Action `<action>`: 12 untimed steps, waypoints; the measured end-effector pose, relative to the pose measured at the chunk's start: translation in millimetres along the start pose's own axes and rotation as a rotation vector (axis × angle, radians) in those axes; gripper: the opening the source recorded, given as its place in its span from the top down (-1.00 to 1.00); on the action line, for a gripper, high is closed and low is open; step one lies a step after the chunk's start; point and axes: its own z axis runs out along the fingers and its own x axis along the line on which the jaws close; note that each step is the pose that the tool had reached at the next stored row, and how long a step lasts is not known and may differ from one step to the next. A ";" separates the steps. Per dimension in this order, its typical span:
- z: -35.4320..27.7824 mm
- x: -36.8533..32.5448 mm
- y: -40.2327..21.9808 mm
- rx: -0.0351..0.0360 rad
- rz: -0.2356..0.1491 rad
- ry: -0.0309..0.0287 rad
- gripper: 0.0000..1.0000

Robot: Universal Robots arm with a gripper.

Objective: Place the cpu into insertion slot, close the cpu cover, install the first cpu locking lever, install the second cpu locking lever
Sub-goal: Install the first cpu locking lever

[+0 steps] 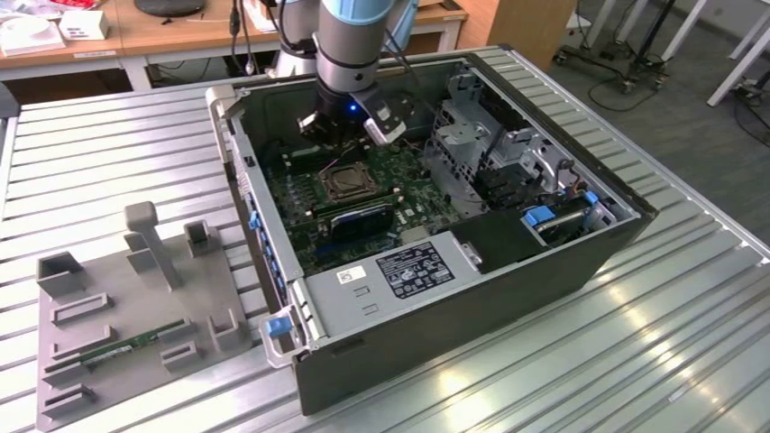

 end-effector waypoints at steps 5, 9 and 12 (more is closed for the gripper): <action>2.5 -2.6 -0.5 0.0000 0.000 0.0000 0.79; 4.5 -4.1 -1.0 0.0000 0.000 0.0000 0.79; 6.2 -5.0 -1.4 0.0001 0.000 0.0000 0.79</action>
